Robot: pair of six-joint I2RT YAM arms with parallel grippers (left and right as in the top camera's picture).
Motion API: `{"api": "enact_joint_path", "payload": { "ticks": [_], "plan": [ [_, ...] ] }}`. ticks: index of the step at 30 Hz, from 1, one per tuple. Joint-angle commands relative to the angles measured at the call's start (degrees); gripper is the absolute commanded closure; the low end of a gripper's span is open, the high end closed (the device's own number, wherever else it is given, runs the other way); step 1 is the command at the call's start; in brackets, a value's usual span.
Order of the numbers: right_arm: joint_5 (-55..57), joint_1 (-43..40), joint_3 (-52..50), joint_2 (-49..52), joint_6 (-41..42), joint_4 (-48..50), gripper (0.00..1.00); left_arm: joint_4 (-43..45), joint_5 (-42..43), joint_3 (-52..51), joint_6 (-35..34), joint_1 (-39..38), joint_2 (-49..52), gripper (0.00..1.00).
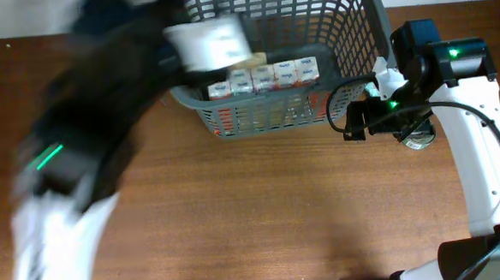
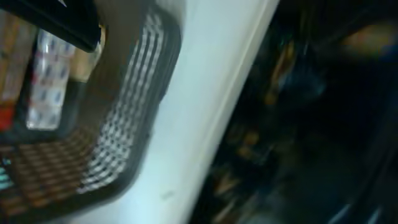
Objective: Pack container
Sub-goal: 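Lay the multipack in the basket, open and withdraw the left gripper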
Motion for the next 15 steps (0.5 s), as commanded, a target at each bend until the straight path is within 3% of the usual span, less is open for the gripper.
{"api": "enact_joint_path", "payload": {
  "ticks": [1, 4, 11, 15],
  "plan": [
    [-0.5, 0.0, 0.0, 0.4, -0.2, 0.1, 0.01, -7.2, -1.3, 0.3, -19.9, 9.9, -6.0, 0.01],
    [-0.5, 0.0, 0.0, 0.4, -0.2, 0.1, 0.01, -15.1, 1.8, 0.3, -27.2, 18.6, -8.3, 0.01],
    [-0.5, 0.0, 0.0, 0.4, -0.2, 0.1, 0.01, -32.7, 15.0, -0.1, -28.4, 33.3, -11.4, 0.01],
    [-0.5, 0.0, 0.0, 0.4, -0.2, 0.1, 0.01, -36.6, 13.2, -2.0, -31.8, 37.5, -13.8, 0.01]
  ]
}}
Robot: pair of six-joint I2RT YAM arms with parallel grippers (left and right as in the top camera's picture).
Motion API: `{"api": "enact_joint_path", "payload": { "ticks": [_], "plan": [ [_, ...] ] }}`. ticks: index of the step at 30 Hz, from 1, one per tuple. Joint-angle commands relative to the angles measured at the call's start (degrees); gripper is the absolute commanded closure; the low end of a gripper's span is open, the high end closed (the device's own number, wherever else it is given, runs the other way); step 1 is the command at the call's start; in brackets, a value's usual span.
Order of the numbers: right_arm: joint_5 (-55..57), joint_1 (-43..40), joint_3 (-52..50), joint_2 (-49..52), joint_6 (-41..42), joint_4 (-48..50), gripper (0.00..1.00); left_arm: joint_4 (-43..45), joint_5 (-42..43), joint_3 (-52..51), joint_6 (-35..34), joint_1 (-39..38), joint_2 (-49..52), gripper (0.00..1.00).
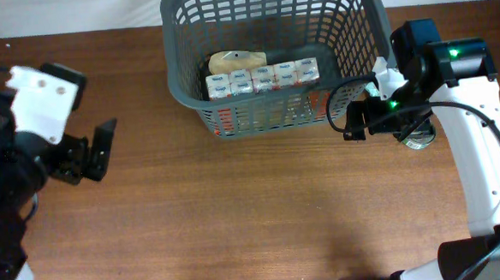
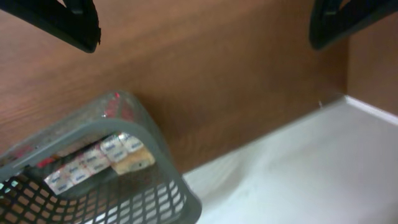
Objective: Pack container
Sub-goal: 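Lay the multipack in the basket, open and withdraw the left gripper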
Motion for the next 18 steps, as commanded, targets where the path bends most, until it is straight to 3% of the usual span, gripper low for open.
{"api": "enact_joint_path", "payload": {
  "ticks": [1, 5, 18],
  "plan": [
    [-0.5, 0.0, 0.0, 0.4, -0.2, 0.0, 0.01, -3.1, 1.8, -2.0, -5.3, 3.5, -3.4, 0.01],
    [-0.5, 0.0, 0.0, 0.4, -0.2, 0.0, 0.01, -4.9, 2.5, -8.1, -10.0, 4.1, -6.8, 0.01],
    [2.9, 0.0, 0.0, 0.4, -0.6, 1.2, 0.01, -1.3, 4.6, -31.6, -9.0, 4.0, -18.2, 0.01]
  ]
}}
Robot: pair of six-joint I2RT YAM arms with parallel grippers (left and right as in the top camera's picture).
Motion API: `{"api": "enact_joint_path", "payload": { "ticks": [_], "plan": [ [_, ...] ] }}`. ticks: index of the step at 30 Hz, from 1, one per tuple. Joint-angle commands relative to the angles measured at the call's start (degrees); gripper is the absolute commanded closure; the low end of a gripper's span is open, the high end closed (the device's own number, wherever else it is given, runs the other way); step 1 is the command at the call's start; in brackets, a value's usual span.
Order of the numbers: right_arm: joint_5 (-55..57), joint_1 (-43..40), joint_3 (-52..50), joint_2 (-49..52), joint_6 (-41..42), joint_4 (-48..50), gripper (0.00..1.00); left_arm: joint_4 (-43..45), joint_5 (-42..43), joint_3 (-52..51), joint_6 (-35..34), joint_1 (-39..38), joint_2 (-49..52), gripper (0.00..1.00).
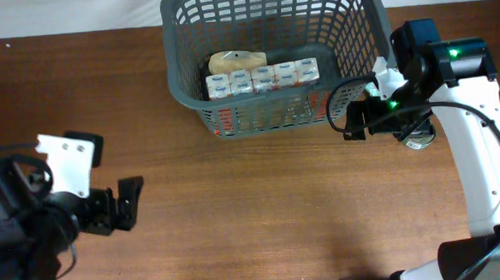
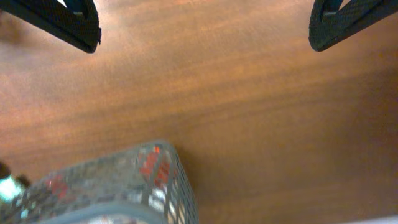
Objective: Pack container
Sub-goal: 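Lay the multipack in the basket, open and withdraw the left gripper, then move the right gripper to the green Zappy wipes pack and grasp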
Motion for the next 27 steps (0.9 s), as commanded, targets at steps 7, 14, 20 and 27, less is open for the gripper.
{"api": "enact_joint_path", "payload": {
  "ticks": [7, 14, 20, 27],
  "plan": [
    [3.3, 0.0, 0.0, 0.4, -0.7, 1.2, 0.01, 3.8, 1.0, -10.6, -0.2, 0.3, -8.9, 0.01],
    [1.5, 0.0, 0.0, 0.4, -0.2, 3.2, 0.01, 5.2, -0.1, -10.6, -0.1, 0.3, -8.9, 0.01],
    [-3.5, 0.0, 0.0, 0.3, -0.2, 4.7, 0.01, 5.1, -0.1, -10.6, -0.1, 0.3, -8.9, 0.01],
    [-3.2, -3.0, 6.0, -2.0, -0.2, 4.3, 0.01, 5.1, -0.1, -10.6, -0.1, 0.3, -8.9, 0.01]
  ]
}}
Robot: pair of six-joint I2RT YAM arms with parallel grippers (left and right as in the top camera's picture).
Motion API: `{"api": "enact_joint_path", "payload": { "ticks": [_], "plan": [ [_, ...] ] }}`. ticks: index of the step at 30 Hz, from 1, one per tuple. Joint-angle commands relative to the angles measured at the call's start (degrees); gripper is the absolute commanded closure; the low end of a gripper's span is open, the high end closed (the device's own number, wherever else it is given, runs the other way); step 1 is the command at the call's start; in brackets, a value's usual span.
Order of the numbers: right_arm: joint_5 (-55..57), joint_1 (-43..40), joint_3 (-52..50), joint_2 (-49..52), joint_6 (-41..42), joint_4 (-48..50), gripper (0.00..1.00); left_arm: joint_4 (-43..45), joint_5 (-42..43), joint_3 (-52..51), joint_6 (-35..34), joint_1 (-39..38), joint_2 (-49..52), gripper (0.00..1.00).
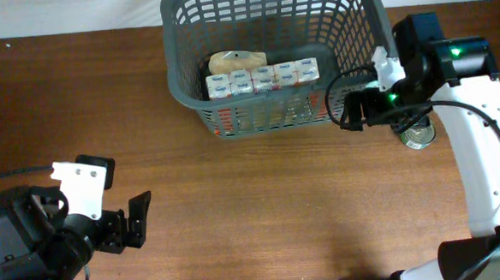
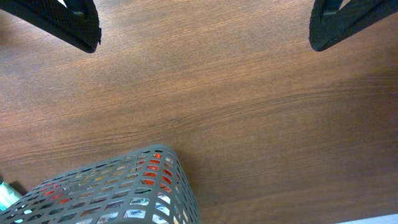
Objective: Pack container
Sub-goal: 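Move the right gripper to the green Zappy wipes pack and grasp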
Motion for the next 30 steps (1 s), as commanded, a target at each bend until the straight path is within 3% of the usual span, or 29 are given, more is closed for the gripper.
{"api": "enact_joint_path", "payload": {
  "ticks": [1, 6, 17, 23, 30],
  "plan": [
    [-0.9, -3.4, 5.5, -3.1, -0.4, 0.1, 0.01, 0.1, 0.0, -0.3, -0.2, 0.3, 0.0, 0.01],
    [5.6, -12.0, 6.5, -6.8, -1.0, 2.5, 0.01, 0.1, 0.0, -0.3, -0.2, 0.3, 0.0, 0.01],
    [-1.9, -26.1, -6.7, -6.3, -18.8, 19.3, 0.01, 0.1, 0.0, -0.3, -0.2, 0.3, 0.0, 0.01],
    [-2.7, -27.3, -21.6, -6.0, -22.1, 37.4, 0.01, 0.1, 0.0, -0.3, -0.2, 0.3, 0.0, 0.01],
    [-6.7, -25.7, -29.6, -2.5, -25.3, 47.1, 0.01, 0.1, 0.0, -0.3, -0.2, 0.3, 0.0, 0.01]
  ]
}}
